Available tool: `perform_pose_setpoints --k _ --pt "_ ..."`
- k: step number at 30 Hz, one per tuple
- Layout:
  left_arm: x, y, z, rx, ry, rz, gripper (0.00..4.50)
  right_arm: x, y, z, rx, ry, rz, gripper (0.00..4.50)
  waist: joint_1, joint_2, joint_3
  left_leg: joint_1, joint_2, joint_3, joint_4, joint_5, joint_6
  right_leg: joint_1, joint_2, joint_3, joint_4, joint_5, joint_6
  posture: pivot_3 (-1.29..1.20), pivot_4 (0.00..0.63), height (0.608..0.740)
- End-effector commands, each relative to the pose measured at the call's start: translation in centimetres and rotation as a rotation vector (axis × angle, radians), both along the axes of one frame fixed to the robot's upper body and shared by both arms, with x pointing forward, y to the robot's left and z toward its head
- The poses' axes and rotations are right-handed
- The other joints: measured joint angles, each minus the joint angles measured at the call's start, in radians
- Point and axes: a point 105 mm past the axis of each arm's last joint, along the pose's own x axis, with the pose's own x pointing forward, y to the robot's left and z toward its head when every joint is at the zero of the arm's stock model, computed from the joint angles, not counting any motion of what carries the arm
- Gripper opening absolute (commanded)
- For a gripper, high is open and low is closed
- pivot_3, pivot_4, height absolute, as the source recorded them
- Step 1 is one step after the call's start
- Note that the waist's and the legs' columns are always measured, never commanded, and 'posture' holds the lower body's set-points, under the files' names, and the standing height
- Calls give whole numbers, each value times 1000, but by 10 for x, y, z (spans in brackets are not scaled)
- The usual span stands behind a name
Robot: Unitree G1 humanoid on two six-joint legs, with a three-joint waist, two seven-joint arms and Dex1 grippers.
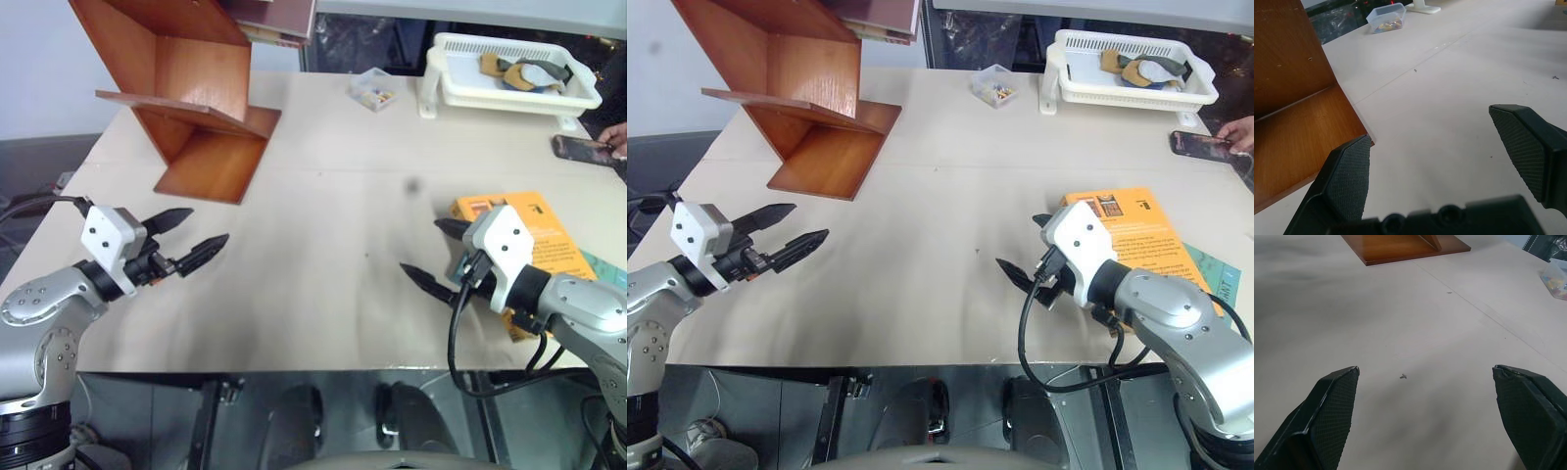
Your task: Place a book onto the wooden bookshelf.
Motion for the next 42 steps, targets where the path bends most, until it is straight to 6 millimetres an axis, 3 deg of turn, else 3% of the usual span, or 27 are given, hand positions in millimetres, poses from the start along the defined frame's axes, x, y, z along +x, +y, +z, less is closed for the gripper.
perform_pose_setpoints --k 1,12,15,16,17,18,20,22,26,34,42 --pt "-4 -1 15 16 -51 -9 4470 -2 3 8 -5 -38 15 4500 0 0 0 0 0 0 0 0 0 0 0 0 0 0 0 0 150 740" --pt "-4 -38 19 -8 -51 -176 4470 0 1 12 15 -44 -22 4500 0 0 0 0 0 0 0 0 0 0 0 0 0 0 0 0 150 740" --pt "-9 -59 21 -11 -52 -295 4500 5 -6 14 38 -34 -76 3684 0 0 0 0 0 0 0 0 0 0 0 0 0 0 0 0 150 740" --pt "-10 -65 22 -13 -52 -328 4500 6 -9 14 32 -34 -88 3129 0 0 0 0 0 0 0 0 0 0 0 0 0 0 0 0 150 740" --pt "-13 -75 23 -12 -52 -387 4500 9 -17 15 26 -36 -126 2713 1 0 0 0 0 0 0 0 0 0 0 0 0 0 0 0 150 740" --pt "-14 -83 23 -15 -50 -433 4500 12 -25 16 22 -41 -164 2617 1 0 0 0 0 0 0 0 0 0 0 0 0 0 0 0 150 740" --pt "-18 -102 26 -35 -47 -542 4500 17 -45 21 10 -61 -259 1816 11 0 0 0 -1 0 0 0 0 0 0 0 0 0 0 0 150 740" --pt "-21 -128 31 -55 -46 -695 4500 19 -89 23 -53 -80 -451 1079 25 0 0 0 -2 1 0 0 0 0 0 0 0 0 0 0 150 740" --pt "-22 -157 38 -78 -42 -889 4500 5 -146 24 -124 -69 -691 1079 34 0 0 -1 -4 0 0 0 0 1 1 0 -1 0 1 0 150 740" --pt "-18 -173 39 -63 -37 -1027 4500 -35 -229 0 -183 99 -1067 1079 18 2 -1 2 -3 2 0 0 1 1 2 4 1 -1 6 0 150 740" --pt "-21 -171 36 -61 -34 -998 4500 -66 -271 -39 -273 314 -1196 1079 24 2 -1 0 -4 1 0 0 1 1 1 3 0 -1 6 0 150 740"
